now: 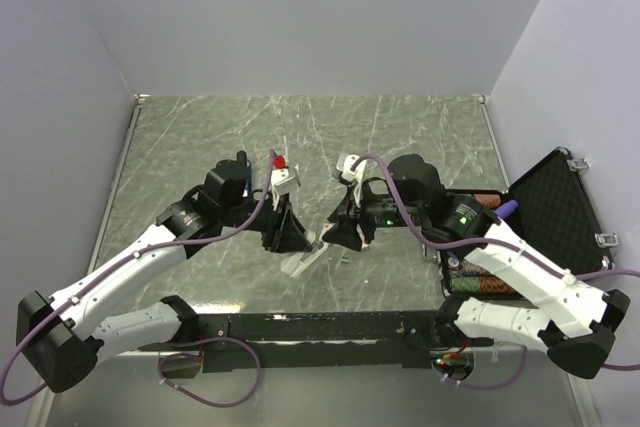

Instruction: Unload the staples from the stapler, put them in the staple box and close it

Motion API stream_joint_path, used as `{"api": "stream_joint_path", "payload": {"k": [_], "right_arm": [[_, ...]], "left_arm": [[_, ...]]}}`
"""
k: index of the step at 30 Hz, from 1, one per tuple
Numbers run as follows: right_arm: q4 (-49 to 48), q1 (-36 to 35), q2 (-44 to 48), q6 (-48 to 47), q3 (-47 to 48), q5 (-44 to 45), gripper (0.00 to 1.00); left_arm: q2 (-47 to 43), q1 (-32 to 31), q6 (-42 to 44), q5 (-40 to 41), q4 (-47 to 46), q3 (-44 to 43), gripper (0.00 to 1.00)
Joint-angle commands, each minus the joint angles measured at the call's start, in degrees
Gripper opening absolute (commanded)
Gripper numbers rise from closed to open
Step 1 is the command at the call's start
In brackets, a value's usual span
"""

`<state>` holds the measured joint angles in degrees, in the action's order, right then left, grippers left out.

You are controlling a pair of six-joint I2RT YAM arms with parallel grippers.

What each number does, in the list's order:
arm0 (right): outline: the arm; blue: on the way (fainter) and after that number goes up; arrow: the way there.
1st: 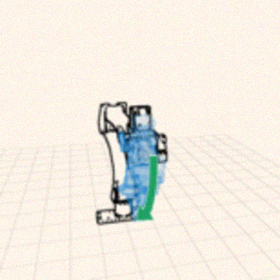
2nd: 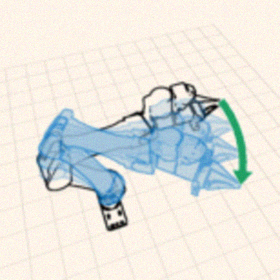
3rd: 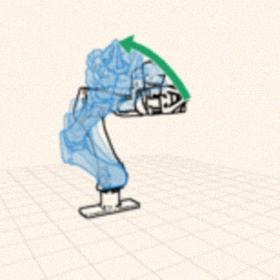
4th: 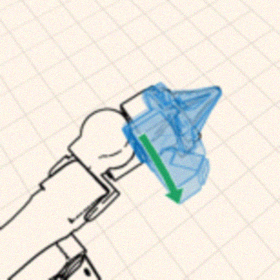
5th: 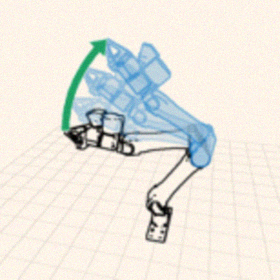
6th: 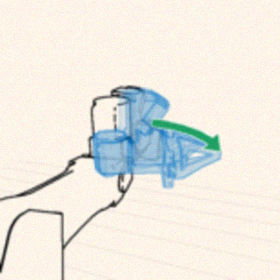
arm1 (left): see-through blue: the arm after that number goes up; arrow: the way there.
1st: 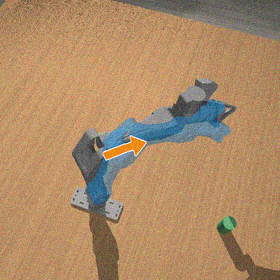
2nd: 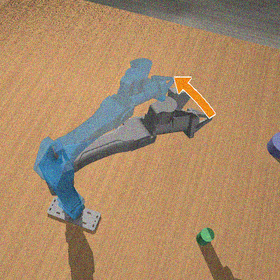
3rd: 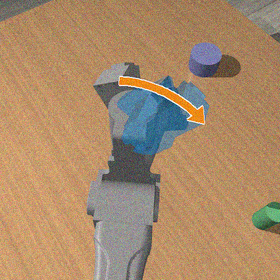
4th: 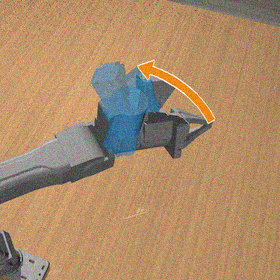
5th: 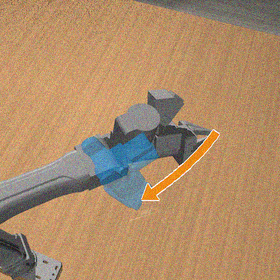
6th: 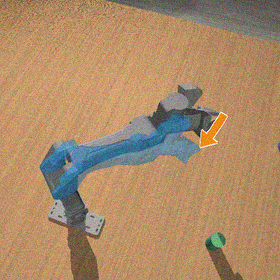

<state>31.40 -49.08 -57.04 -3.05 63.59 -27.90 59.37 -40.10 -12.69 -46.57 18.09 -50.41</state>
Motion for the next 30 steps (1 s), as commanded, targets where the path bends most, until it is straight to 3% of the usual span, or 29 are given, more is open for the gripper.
{"api": "stream_joint_path", "payload": {"k": [1,22,30], "right_arm": [[0.24,0.3,-1.85,-1.87,3.29,-5.23,0.56],[-1.86,0.3,-5.36,-2.49,1.54,-12.44,0.53],[-2.39,0.21,-6.33,-2.31,0.22,-16.04,0.43]], "left_arm": [[-2.42,-0.07,1.7,-2.83,-3.15,-0.04,0.01],[-4.97,-0.16,-0.14,-8.19,-7.28,1.46,0.01],[-5.67,-0.07,-0.76,-8.01,-8.07,1.81,0.01]]}}
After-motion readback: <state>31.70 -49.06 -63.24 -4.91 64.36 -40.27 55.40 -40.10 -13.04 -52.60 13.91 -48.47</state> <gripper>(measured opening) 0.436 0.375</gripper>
